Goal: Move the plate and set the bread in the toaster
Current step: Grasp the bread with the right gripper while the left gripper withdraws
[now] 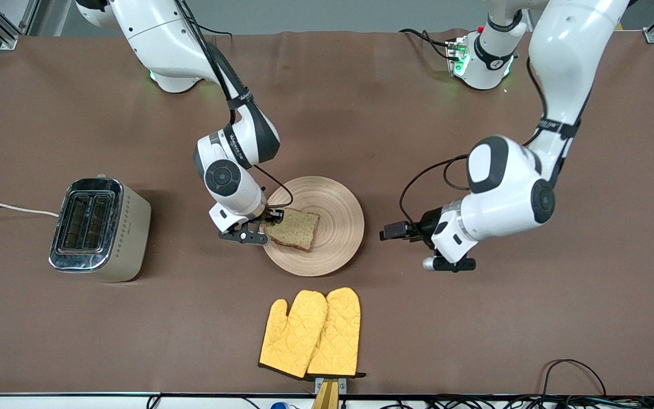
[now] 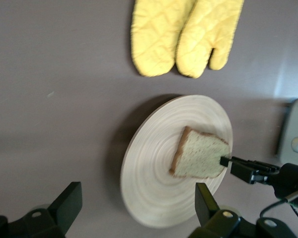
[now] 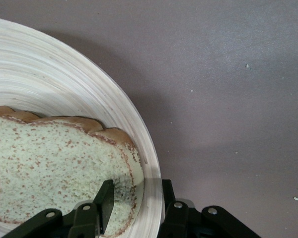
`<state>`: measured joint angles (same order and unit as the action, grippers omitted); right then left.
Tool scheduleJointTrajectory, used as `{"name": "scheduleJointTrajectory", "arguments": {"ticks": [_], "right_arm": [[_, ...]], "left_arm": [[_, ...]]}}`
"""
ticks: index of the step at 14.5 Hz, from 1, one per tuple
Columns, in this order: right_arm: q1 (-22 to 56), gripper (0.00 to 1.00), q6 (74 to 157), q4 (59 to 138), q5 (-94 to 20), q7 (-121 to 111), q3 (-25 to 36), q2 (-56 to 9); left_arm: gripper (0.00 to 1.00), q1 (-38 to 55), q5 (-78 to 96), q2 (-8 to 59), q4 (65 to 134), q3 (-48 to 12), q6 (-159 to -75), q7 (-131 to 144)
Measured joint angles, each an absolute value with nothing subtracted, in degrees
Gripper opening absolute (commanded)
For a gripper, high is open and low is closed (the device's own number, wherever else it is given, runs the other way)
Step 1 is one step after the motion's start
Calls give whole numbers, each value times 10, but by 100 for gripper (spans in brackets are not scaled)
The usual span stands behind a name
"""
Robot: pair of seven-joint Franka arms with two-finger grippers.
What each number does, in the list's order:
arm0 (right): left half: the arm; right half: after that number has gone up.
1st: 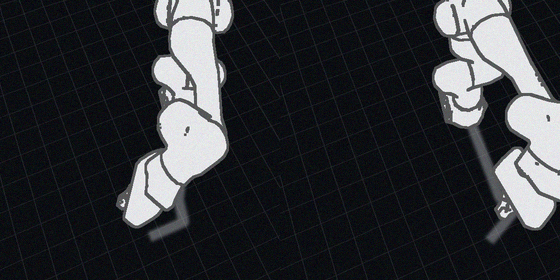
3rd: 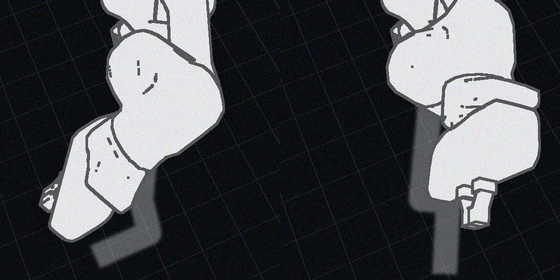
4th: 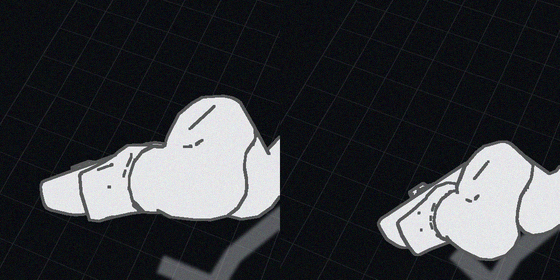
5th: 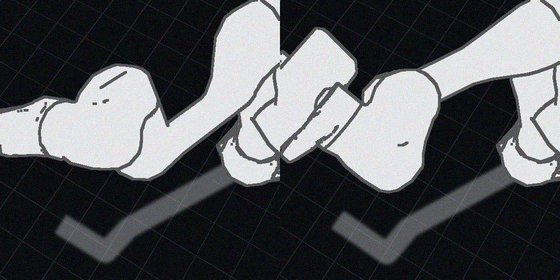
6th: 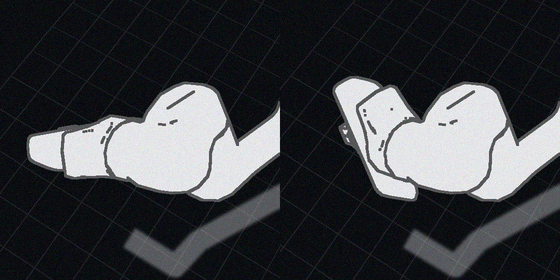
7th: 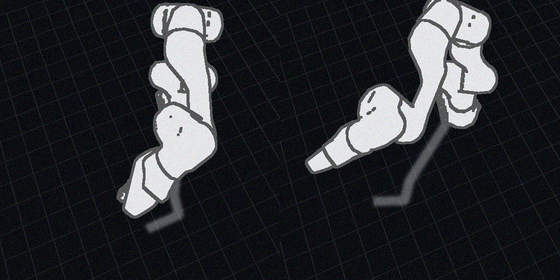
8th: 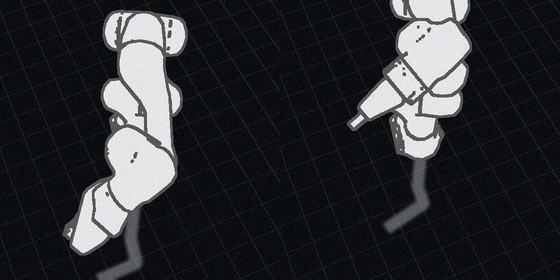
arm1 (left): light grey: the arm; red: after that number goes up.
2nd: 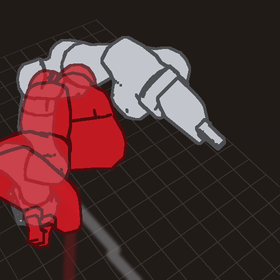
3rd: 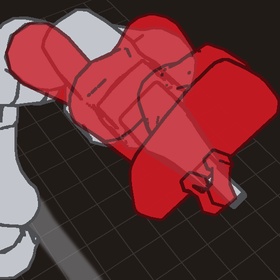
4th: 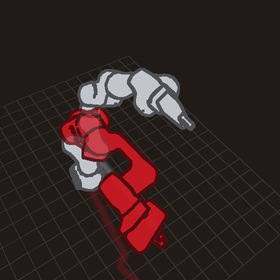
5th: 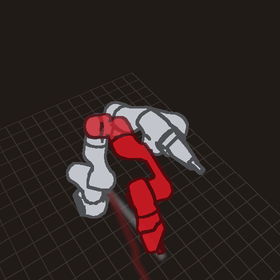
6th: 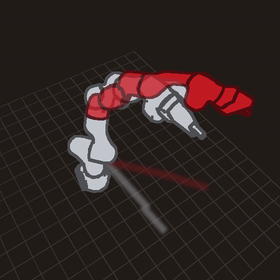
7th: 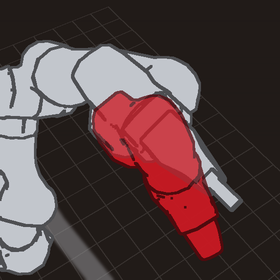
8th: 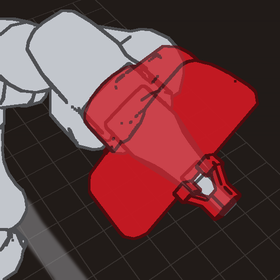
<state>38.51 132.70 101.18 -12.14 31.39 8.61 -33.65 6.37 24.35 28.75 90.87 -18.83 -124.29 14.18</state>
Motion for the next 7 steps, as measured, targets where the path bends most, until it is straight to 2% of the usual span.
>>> {"name": "scheduleJointTrajectory", "arguments": {"ticks": [4, 7], "right_arm": [[386, 40, 1327, 1008, -121, 317, 86, -337], [386, 37, 1327, 1008, -121, 321, 85, -342]], "left_arm": [[100, 42, 136, 195, 900, -171, -1088, 222], [100, -18, 113, 150, 849, -166, -954, 200]]}}
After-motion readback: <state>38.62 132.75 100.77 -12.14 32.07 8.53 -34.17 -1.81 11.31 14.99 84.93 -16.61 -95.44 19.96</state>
